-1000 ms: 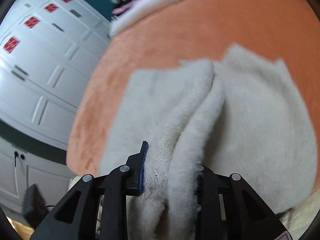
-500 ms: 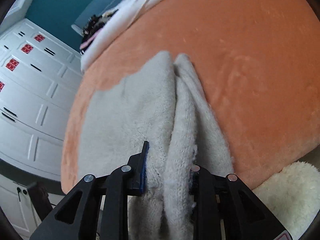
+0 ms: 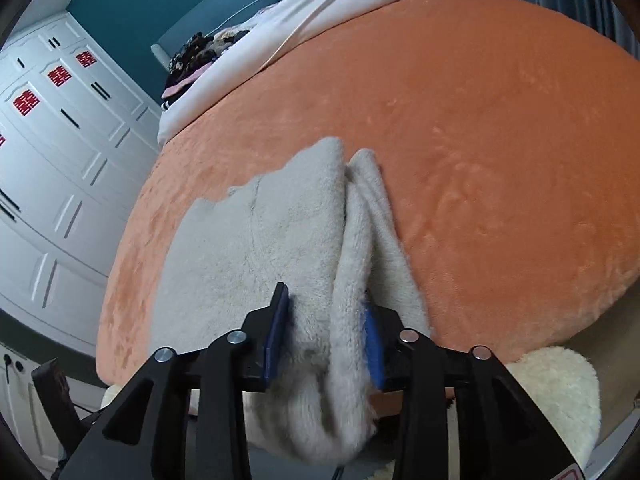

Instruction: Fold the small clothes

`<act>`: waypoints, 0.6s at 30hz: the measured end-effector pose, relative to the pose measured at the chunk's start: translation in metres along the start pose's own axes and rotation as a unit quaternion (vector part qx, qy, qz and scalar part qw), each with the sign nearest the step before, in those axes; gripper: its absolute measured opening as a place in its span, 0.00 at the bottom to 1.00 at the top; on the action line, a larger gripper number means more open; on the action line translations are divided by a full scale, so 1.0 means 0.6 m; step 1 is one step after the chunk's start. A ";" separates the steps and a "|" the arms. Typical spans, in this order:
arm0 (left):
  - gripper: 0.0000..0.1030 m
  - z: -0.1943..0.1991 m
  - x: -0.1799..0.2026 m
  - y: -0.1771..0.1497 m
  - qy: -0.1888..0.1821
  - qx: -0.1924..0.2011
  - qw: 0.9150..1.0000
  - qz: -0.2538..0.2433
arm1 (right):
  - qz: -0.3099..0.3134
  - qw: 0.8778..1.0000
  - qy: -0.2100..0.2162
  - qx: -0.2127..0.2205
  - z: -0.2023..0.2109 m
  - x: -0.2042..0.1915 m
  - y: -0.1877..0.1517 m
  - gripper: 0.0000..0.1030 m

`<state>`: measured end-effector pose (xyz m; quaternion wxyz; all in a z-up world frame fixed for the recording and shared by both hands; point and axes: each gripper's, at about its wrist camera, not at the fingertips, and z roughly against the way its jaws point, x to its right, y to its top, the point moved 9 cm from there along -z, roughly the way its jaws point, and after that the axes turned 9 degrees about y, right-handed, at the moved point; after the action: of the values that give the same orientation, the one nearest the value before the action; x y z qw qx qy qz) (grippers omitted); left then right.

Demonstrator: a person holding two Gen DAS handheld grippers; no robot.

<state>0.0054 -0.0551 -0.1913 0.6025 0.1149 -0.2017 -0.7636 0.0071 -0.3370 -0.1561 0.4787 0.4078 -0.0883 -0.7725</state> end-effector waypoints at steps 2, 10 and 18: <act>0.50 0.021 -0.010 0.009 0.005 0.022 1.000 0.010 | 0.002 1.000 0.008 -0.007 0.009 0.000 -0.004 0.54; 0.57 0.034 0.014 0.028 0.016 0.030 0.999 -0.001 | 0.066 0.995 0.072 -0.017 -0.010 -0.102 0.012 0.17; 0.58 0.031 0.019 0.034 0.019 0.030 0.999 0.003 | 0.054 0.993 -0.034 -0.102 -0.098 0.045 -0.031 0.18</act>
<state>0.0125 -0.0669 -0.1649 0.6049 0.1470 -0.2137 -0.7529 0.0313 -0.3342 -0.2189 0.5555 0.3245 -0.0470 -0.7642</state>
